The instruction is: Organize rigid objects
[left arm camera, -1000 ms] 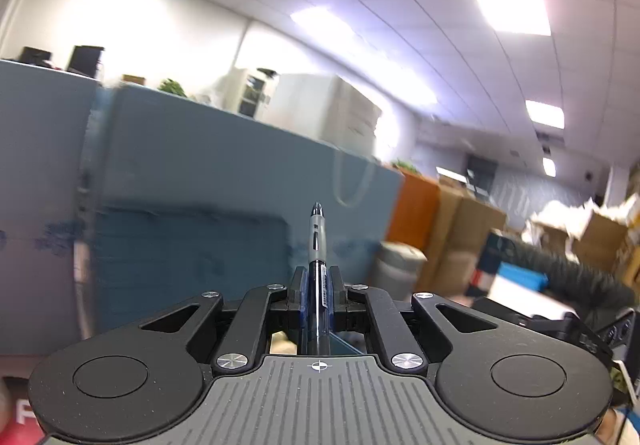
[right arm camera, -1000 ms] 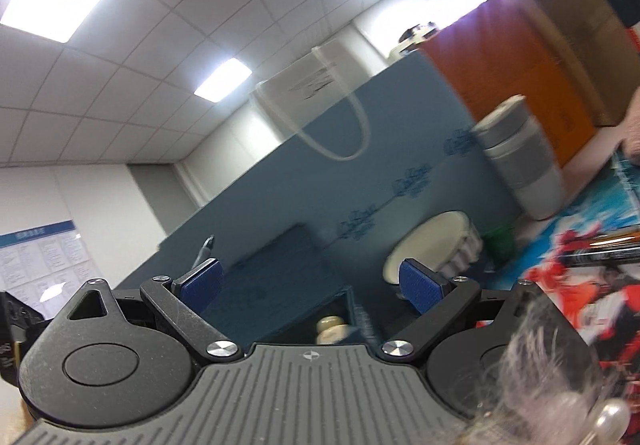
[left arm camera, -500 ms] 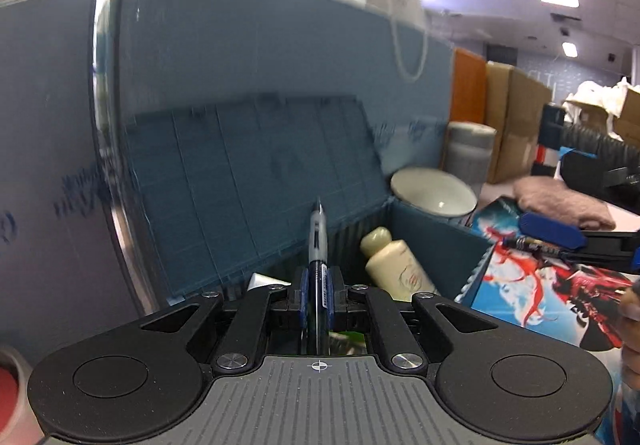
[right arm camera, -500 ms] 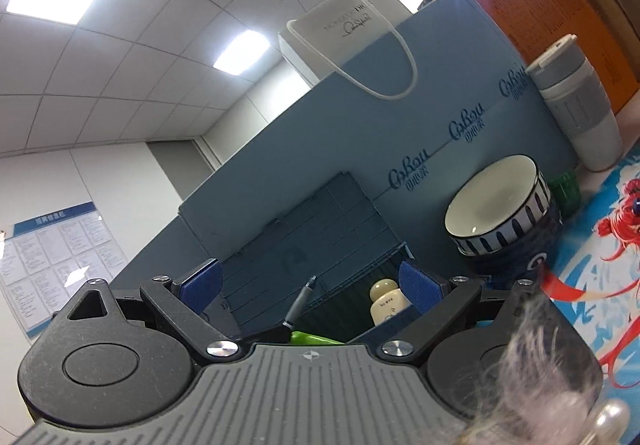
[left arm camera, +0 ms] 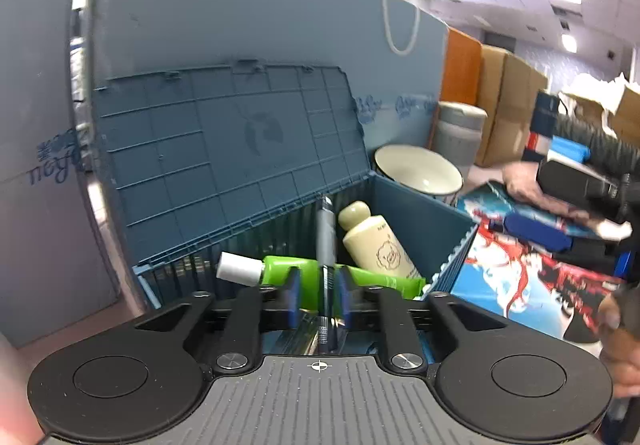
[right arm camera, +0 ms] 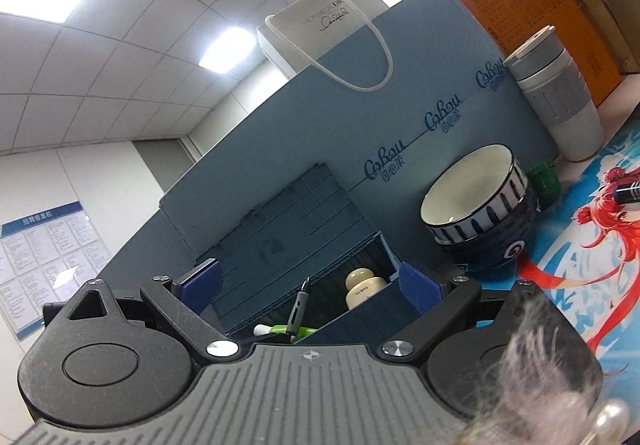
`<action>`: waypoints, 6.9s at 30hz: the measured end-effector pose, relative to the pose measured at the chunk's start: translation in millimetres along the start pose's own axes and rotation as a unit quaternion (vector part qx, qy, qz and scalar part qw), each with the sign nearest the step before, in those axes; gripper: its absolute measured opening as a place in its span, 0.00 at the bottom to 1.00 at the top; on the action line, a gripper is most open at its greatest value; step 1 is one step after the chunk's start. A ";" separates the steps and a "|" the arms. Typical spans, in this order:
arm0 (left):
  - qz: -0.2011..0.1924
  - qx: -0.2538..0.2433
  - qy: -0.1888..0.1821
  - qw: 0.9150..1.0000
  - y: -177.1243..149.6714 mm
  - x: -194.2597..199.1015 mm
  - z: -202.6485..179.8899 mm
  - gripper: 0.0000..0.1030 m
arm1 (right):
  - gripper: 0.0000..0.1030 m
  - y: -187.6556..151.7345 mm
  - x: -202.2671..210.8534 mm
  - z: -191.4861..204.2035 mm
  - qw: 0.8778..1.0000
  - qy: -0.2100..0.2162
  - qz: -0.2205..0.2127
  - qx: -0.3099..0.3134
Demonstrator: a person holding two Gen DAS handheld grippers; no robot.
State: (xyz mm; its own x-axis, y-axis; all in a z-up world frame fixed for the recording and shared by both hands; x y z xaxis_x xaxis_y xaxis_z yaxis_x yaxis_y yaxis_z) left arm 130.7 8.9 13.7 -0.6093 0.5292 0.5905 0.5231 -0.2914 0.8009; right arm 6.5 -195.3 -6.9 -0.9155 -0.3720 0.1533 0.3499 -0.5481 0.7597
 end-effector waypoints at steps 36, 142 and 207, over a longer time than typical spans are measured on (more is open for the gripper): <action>0.015 0.162 -0.218 0.962 6.8 14.4 -75.7 0.95 | 1.00 6.1 101.1 -50.9 0.913 -0.308 0.101 0.245; -0.065 0.226 -0.140 0.962 9.6 46.8 17.7 0.95 | 0.12 89.3 -31.5 -163.8 0.890 -0.297 0.252 0.238; -0.084 0.274 -0.125 0.950 1.8 56.0 47.6 0.95 | 0.87 15.4 -49.1 53.7 0.970 -0.167 0.010 0.176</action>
State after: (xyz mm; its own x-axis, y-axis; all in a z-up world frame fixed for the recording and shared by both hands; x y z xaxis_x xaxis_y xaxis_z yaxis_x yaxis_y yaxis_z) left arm 125.9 75.9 43.5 -0.5872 0.7237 0.3625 0.7039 0.2355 0.6701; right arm 46.2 -145.3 31.2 -0.9429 -0.0846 0.3222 0.3331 -0.2320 0.9139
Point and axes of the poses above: each gripper's, at about its wrist camera, not at the fingertips, and x roughly against the way its jaws point, z to its left, y to its top, the point moved 4 cm from there along -x, roughly the way its jaws point, and after that the axes turned 7 degrees about z, right-handed, at the moved point
